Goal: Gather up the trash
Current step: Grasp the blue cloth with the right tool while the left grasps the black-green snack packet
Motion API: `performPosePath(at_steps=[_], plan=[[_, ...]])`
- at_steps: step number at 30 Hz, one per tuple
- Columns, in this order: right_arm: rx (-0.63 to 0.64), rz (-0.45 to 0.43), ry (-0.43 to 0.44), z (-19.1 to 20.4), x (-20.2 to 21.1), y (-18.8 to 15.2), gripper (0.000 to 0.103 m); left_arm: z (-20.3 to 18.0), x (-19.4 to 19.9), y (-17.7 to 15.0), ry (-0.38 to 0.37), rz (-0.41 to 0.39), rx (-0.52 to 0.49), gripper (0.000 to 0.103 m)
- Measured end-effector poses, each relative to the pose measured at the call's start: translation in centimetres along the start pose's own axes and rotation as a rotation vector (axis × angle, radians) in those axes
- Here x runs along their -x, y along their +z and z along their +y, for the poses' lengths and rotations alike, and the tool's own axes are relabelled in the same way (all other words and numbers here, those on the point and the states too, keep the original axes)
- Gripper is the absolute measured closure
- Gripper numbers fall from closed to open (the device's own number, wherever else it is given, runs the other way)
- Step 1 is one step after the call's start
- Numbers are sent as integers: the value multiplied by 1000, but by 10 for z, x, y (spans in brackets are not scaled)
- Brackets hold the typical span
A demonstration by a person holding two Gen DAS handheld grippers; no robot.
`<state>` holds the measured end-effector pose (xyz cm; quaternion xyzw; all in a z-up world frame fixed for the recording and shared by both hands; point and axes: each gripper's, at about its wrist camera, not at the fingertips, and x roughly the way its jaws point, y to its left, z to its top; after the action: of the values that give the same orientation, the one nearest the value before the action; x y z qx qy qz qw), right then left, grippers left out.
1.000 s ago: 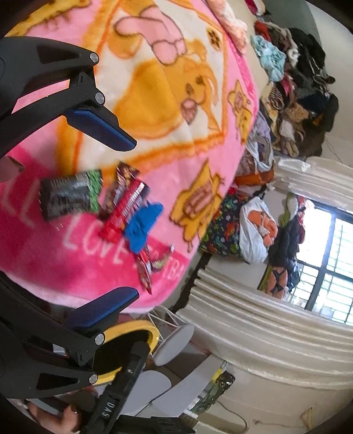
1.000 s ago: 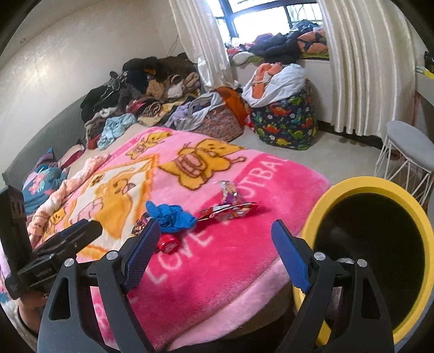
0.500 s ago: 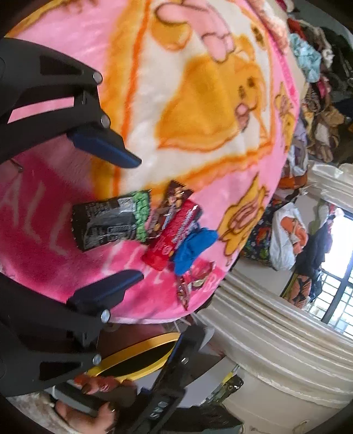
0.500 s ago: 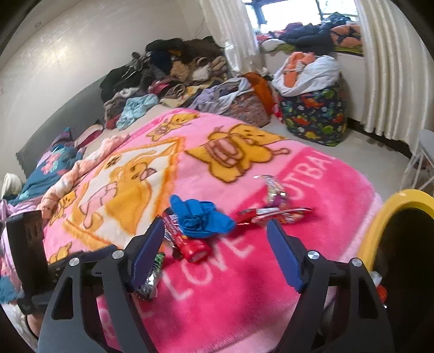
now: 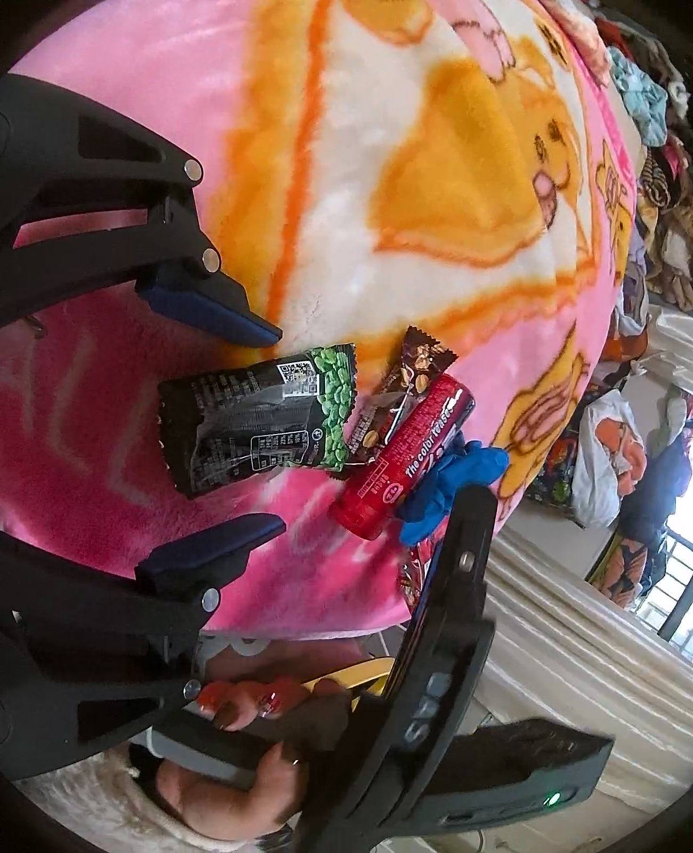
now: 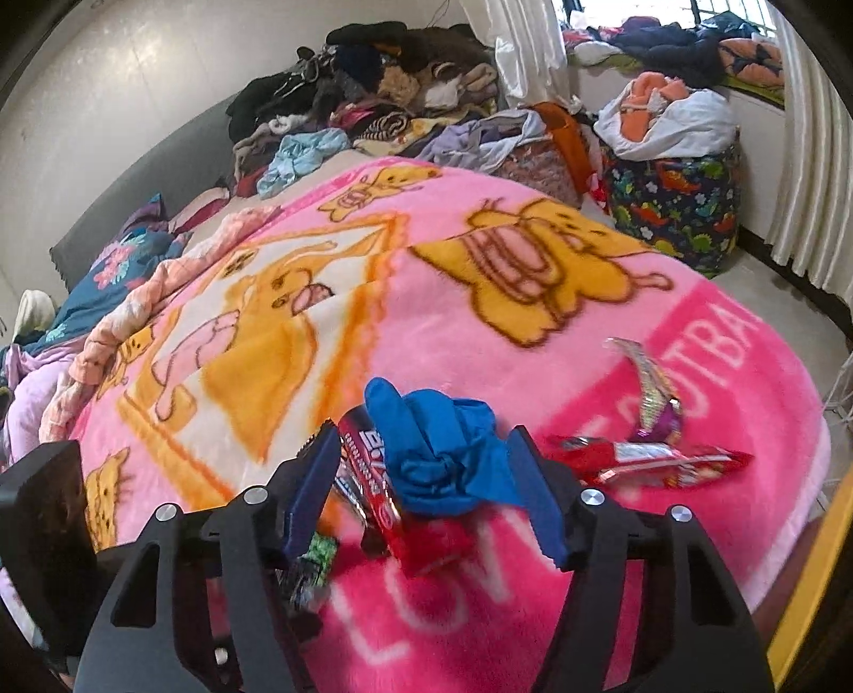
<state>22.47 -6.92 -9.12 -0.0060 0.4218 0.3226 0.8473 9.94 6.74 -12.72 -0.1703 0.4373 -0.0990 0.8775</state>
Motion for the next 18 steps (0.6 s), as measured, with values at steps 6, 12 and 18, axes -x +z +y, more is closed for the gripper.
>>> performPosePath(at_steps=[6,12,18], plan=[[-2,46,-2,-3,-22,2,70,0,-3,-2,28,10,-16,57],[-49,16,29,-12,-10,-7,85,4,-3,-3,48,12,-17,76],[-84,-54,39,-16,24,-15,86,4,6,0,32,-12,-12,91]])
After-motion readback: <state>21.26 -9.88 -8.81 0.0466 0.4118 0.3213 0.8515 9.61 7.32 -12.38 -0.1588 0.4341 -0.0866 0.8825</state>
